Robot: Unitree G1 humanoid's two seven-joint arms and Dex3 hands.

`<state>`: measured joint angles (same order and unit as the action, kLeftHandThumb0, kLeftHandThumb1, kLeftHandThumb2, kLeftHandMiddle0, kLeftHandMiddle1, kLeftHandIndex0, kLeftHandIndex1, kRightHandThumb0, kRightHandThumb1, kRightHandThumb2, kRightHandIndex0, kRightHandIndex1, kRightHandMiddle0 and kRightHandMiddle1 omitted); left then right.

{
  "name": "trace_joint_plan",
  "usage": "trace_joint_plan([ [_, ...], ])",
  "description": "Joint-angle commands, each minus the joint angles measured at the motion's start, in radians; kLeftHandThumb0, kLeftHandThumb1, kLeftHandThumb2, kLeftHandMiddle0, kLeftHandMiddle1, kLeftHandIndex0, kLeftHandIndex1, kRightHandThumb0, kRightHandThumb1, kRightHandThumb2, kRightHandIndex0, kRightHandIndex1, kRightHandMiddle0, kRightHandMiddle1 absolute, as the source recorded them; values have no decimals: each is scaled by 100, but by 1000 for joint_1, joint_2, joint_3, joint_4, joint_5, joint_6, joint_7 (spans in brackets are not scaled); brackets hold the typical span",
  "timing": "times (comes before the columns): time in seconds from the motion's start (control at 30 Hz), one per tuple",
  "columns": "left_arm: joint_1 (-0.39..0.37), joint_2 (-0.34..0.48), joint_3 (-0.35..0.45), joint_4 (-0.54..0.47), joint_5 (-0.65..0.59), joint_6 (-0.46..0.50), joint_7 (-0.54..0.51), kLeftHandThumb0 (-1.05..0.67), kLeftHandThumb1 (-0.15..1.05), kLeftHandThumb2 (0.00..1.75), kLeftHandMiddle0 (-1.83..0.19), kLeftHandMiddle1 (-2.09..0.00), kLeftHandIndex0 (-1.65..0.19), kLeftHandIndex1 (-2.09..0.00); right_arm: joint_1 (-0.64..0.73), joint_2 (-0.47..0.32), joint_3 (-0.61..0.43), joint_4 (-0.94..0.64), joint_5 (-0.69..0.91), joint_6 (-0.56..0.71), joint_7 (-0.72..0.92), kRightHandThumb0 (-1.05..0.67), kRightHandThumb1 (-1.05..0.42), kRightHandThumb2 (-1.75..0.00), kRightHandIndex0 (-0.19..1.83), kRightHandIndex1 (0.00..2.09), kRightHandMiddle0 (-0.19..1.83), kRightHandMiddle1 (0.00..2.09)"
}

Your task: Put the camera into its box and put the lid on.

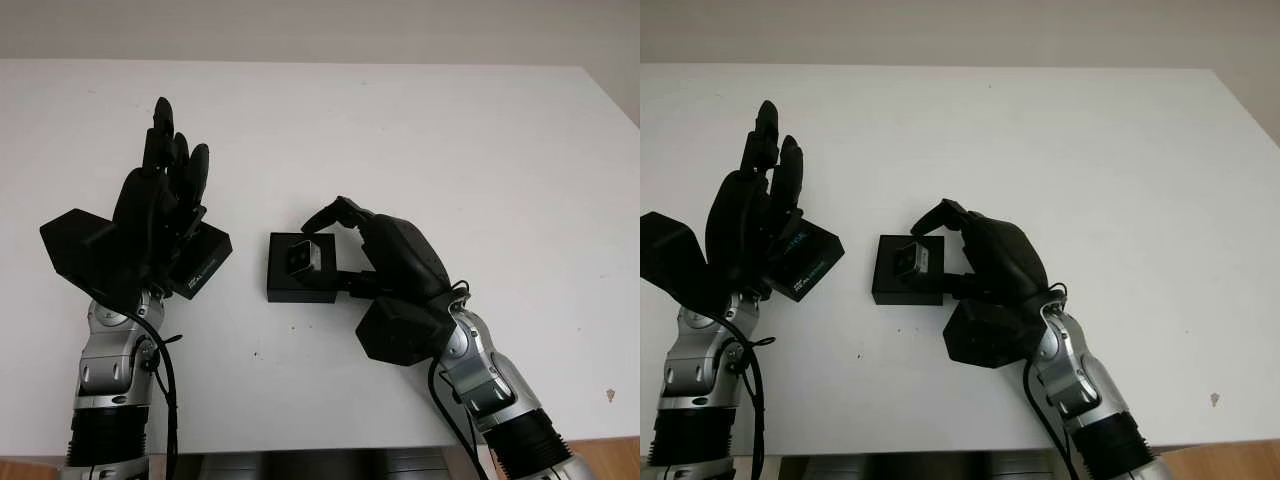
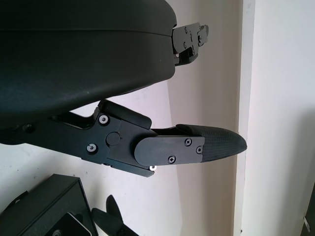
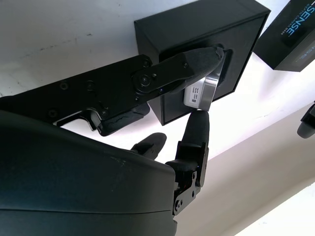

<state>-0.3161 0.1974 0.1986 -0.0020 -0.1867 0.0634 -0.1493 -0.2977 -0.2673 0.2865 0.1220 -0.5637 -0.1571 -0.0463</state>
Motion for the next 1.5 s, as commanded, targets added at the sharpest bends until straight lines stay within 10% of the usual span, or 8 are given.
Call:
trace_joint_plan([
  [0.0, 2, 6, -2, -17, 3, -4, 1, -75, 105, 40, 19, 0, 19, 0, 17, 6, 8, 10, 6, -7, 4, -49, -92, -6, 18, 67, 35, 135],
  [1.47, 13, 4, 4, -28, -1, 0, 0, -73, 105, 41, 19, 0, 19, 0, 20, 98, -76, 100, 250, -1, 68, -44, -96, -6, 6, 85, 29, 165],
])
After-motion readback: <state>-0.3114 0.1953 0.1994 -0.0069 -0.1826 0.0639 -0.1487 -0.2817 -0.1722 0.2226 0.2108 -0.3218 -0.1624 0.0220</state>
